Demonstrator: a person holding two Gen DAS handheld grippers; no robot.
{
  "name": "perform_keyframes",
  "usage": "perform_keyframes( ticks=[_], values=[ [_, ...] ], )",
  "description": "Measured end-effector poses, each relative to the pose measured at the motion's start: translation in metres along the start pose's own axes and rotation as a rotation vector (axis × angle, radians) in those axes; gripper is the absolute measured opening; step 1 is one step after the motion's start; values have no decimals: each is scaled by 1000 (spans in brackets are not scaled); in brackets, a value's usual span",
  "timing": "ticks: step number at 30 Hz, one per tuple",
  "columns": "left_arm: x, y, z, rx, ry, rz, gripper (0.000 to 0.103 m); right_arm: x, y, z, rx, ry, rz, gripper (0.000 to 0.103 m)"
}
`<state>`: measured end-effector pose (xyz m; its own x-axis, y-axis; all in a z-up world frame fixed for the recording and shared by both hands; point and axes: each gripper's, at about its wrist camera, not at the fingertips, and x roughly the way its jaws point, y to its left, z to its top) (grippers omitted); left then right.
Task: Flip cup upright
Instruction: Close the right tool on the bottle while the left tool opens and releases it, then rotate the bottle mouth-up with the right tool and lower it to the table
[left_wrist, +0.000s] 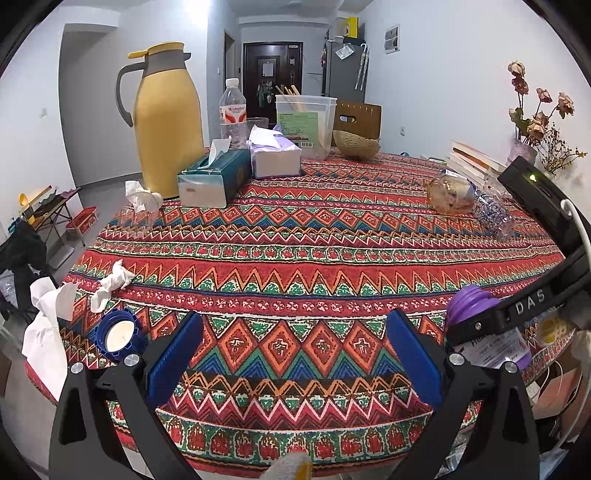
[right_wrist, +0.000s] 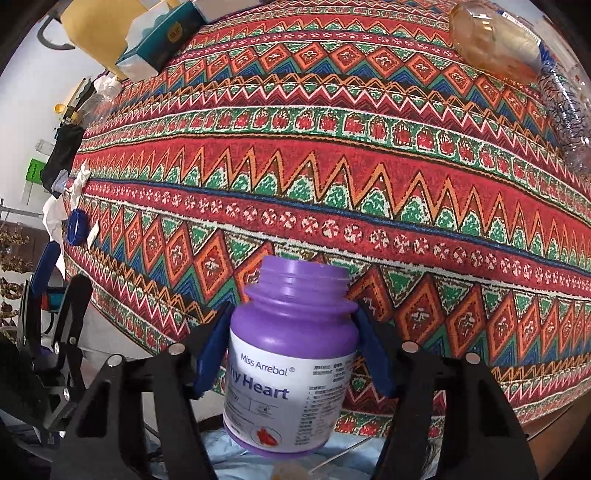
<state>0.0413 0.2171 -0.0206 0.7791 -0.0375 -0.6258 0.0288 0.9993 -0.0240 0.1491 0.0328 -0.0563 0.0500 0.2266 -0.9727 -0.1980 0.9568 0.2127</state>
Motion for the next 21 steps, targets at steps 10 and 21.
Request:
perform_keyframes(
  ticks=[10,21],
  values=[
    [4,4,0,-16,5,3,96,-17,-6,-6,-46,-52,38,63],
    [-5,2,3,-22,-3,18,96,-57,15,-24,-217,-326,51,62]
  ],
)
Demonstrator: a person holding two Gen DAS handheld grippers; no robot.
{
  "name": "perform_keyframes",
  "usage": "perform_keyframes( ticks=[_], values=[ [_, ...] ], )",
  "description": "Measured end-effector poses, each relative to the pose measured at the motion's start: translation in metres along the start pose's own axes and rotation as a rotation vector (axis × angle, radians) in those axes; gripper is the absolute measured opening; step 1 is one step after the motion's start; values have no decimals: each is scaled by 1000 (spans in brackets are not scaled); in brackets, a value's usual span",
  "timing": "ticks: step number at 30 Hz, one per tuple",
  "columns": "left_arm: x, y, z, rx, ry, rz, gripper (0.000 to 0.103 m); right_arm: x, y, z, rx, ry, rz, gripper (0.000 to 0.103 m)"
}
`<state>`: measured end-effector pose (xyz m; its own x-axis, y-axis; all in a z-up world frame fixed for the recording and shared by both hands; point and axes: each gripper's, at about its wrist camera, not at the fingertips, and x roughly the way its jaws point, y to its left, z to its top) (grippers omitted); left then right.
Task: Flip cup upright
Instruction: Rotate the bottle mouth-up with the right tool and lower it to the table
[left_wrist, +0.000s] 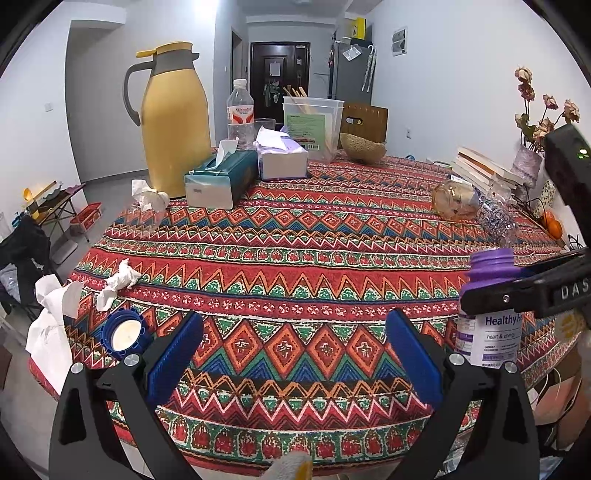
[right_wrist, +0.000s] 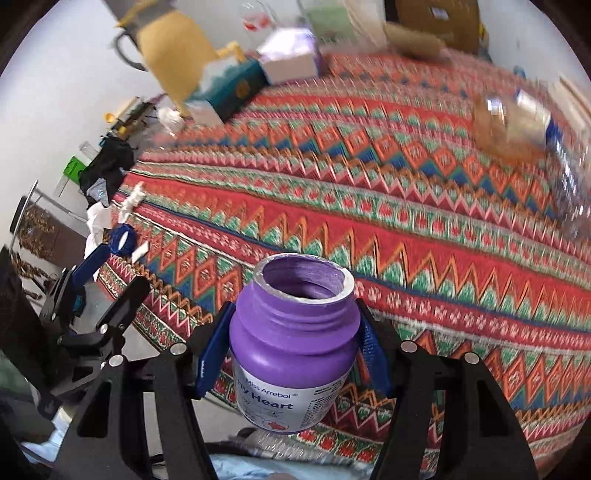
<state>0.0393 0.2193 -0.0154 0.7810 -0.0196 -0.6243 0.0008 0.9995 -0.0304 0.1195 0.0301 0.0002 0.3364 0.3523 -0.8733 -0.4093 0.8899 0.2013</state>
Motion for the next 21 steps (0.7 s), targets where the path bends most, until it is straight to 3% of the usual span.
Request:
perform_keyframes(
  ticks=[7,14,21],
  values=[
    [-2,-3,0,-32,11,-7,96,-15,21,-6,-152,-269,-58,62],
    [-5,1,-1,-52,22,10,96,-5,30,-9,-241,-384,-117,62],
    [-5,-2,2,-43,22,13,96,1,29,-11,-236,-474,-135,62]
  ],
)
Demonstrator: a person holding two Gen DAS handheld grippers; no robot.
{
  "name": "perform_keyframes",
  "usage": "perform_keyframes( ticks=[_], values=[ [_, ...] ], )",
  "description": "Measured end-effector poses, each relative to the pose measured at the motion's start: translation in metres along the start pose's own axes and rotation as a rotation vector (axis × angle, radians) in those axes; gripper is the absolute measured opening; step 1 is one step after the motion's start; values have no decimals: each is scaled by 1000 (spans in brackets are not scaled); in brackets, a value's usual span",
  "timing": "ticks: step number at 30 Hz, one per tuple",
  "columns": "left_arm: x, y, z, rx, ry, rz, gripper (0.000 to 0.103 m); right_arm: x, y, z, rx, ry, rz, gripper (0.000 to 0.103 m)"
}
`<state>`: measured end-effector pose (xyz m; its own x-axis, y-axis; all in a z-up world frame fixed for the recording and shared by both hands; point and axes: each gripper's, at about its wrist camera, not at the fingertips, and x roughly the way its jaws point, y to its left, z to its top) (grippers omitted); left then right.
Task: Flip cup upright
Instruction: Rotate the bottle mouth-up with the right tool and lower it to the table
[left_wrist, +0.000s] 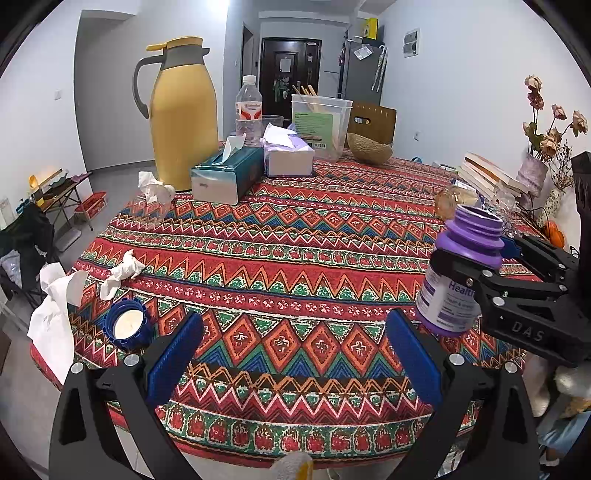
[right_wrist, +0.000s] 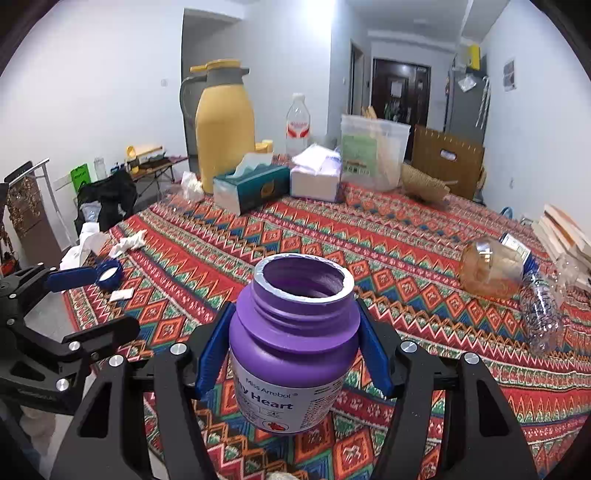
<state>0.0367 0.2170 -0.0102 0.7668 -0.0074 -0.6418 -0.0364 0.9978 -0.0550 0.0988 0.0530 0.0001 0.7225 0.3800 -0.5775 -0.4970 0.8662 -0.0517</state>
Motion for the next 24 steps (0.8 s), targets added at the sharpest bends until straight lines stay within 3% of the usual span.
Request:
perform_keyframes(
  ticks=[13,20,24],
  values=[
    [5,9,-2,-14,20,34,96,17,16,-3,-53,-54,-22,62],
    [6,12,-2,-16,25,51,96,36,25,-9,-91,26,-32,62],
    [5,13,-2,-17,22,51,96,34,30,-16,-122,20,-44,63]
  ],
)
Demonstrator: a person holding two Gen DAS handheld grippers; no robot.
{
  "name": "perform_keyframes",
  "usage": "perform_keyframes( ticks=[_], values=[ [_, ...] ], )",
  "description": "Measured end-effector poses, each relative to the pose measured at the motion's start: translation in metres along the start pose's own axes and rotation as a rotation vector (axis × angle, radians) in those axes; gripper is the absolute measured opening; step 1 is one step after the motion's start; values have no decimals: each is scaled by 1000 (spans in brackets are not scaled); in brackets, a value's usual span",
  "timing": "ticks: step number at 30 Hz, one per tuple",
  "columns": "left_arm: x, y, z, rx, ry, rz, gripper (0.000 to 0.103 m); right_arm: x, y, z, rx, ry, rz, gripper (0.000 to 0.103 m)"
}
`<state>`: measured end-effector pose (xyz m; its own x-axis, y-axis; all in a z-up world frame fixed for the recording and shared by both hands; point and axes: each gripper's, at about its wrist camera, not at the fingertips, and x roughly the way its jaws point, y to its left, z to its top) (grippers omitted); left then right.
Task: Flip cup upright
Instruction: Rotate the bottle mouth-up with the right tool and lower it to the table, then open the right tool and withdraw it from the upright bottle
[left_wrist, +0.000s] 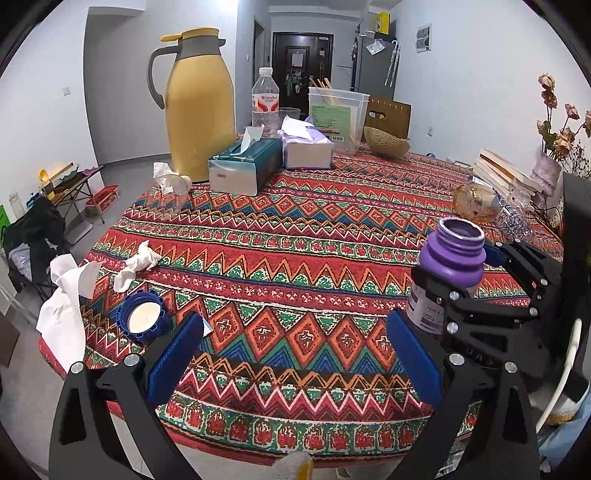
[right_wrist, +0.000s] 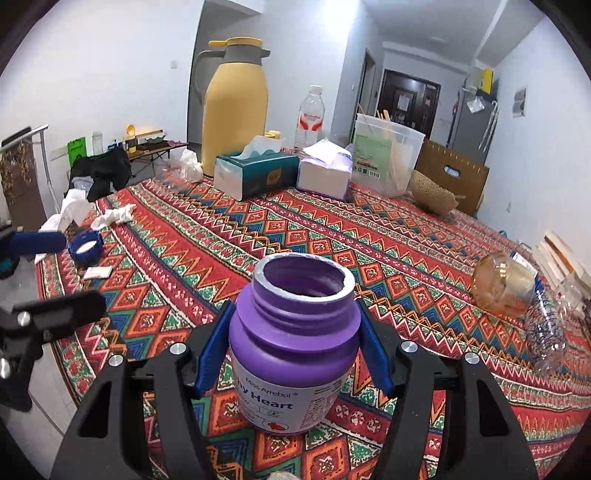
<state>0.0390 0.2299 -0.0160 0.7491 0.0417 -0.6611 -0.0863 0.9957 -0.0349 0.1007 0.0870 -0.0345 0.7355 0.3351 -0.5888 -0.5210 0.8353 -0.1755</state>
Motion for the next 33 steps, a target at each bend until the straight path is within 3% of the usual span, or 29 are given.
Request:
perform_keyframes(
  ticks=[7,11,20,33],
  values=[
    [-1,0,0,-8,3,8,96,2,-4,-5,7,34,-1,64],
    [-3,0,-1,-14,1,10,96,-4,-9,-6,44,26,21,86],
    [-11,-1,-6,-31,2,9,96,-27,-13,-10,66,-1,21,94],
    [-34,-21,-9,-8,-33,6,96,-53,-27,-19,118,-27,7,95]
  ],
)
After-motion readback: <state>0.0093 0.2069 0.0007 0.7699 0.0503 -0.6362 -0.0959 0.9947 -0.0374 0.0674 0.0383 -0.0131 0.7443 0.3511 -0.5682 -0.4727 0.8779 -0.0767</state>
